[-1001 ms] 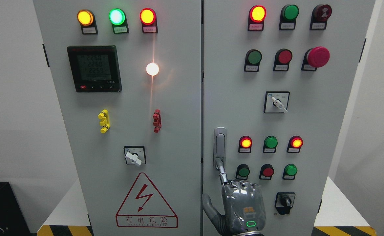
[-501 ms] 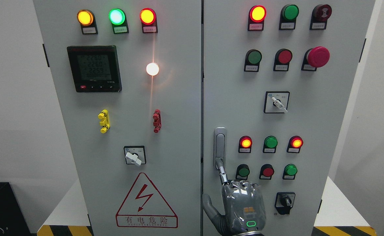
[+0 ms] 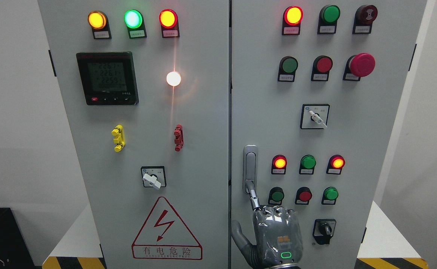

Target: Release door handle

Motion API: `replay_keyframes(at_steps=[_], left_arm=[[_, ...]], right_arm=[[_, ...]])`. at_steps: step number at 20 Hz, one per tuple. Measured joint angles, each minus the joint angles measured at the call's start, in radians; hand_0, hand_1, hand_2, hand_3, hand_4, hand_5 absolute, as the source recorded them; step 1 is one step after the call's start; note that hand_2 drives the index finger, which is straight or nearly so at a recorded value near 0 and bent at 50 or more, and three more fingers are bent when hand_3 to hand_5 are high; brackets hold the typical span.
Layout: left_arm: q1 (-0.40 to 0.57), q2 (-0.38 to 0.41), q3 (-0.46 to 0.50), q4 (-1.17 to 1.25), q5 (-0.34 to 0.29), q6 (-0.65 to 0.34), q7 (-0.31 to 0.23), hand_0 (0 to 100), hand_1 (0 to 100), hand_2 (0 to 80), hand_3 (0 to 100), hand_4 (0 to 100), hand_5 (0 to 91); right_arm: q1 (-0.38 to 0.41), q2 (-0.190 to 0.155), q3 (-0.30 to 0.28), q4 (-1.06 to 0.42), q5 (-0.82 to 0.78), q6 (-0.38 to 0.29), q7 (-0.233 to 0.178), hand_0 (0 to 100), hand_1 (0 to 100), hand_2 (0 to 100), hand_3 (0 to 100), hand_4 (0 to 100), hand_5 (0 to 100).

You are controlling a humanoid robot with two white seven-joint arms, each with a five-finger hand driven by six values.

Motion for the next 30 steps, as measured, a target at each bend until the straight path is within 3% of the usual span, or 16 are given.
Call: replay_keyframes(at_steps=[30], left_arm=[[0.000,0.000,0.000,0.000,0.000,0.000,0.000,12,56,0.0,0,0,0.0]], right_arm=[[0.000,0.001,-0.004,0.016,0.010,0.022,0.017,49,36,0,100,100,100]])
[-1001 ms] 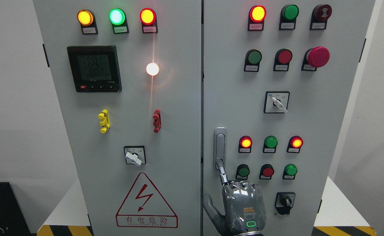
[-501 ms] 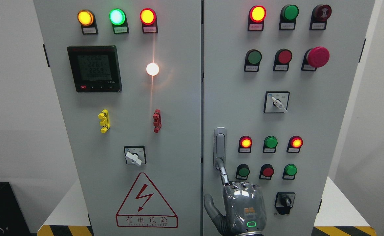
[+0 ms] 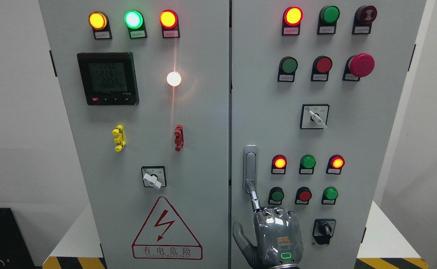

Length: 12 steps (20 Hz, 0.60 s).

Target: Release door handle

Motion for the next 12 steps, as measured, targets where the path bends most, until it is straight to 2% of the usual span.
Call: replay_keyframes(at_steps=[12], left_arm=[[0.000,0.000,0.000,0.000,0.000,0.000,0.000,12,56,0.0,0,0,0.0]], right_arm=[[0.003,0.000,-0.002,0.002,0.000,0.001,0.004,49,36,0,100,100,100]])
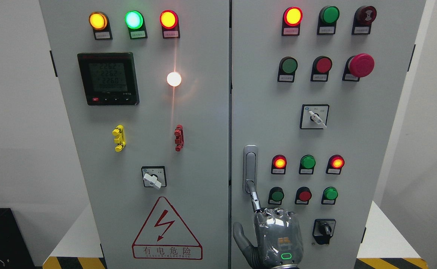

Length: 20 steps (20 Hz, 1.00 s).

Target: Release door handle

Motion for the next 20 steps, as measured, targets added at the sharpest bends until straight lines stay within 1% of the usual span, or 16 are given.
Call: replay_keyframes(at_steps=[20], left_arm=[[0.000,0.000,0.000,0.000,0.000,0.000,0.000,12,56,0.0,0,0,0.0]], right_arm=[[0.004,0.001,-0.001,0.003,-0.001,0.000,0.000,50,35,1,100,100,100]])
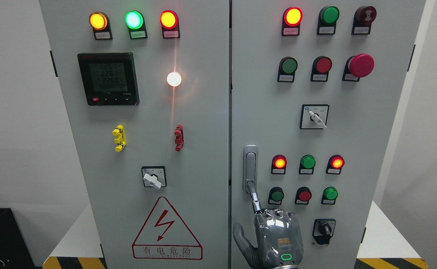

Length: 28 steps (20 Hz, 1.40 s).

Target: Release door handle

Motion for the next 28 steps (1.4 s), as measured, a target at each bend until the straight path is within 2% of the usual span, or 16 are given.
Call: replay_keyframes(at_steps=[28], left_arm=[[0.000,0.000,0.000,0.000,0.000,0.000,0.000,12,56,0.0,0,0,0.0]], right_arm=[[0.011,0.001,0.003,-0.001,0.001,0.002,0.001,50,35,1,100,100,100]])
